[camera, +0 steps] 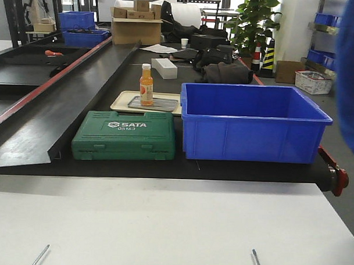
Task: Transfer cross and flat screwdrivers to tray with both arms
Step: 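Lower both grippers toward the green-handled screwdrivers on the white table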
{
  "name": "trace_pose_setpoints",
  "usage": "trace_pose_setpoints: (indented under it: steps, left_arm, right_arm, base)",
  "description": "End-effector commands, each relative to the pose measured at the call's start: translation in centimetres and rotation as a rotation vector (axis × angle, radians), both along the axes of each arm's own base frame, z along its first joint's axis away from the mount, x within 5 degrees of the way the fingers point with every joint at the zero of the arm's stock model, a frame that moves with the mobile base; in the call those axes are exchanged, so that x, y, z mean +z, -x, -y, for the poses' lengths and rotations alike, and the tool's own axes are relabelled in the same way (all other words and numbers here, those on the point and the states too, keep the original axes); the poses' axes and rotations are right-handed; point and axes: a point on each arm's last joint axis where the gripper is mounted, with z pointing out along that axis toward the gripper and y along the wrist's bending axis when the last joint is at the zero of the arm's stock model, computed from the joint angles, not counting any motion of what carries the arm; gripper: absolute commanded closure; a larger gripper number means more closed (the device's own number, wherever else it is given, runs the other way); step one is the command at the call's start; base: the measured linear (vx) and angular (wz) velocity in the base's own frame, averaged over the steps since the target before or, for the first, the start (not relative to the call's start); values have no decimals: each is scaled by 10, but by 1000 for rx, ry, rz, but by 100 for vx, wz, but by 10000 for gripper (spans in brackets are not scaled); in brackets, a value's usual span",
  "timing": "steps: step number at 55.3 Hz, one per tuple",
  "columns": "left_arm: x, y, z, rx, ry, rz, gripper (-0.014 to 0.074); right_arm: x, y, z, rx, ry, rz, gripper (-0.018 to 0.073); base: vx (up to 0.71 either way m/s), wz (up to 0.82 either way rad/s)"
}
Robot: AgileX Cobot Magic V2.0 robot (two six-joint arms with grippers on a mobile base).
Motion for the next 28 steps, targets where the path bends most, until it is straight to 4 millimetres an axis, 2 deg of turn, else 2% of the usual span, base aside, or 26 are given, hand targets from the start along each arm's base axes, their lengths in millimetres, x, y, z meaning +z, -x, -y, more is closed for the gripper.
trace_pose_setpoints:
  steps: [1, 28]
  left_arm:
    - [18, 1, -1, 12, 14, 115, 602]
    - [19, 1, -1, 13, 15, 126, 602]
  right_arm:
    - [6, 0, 0, 3, -3, 84, 567]
    - [5, 0, 0, 3, -2, 81, 567]
  base:
    - [0, 0]
    - [0, 0]
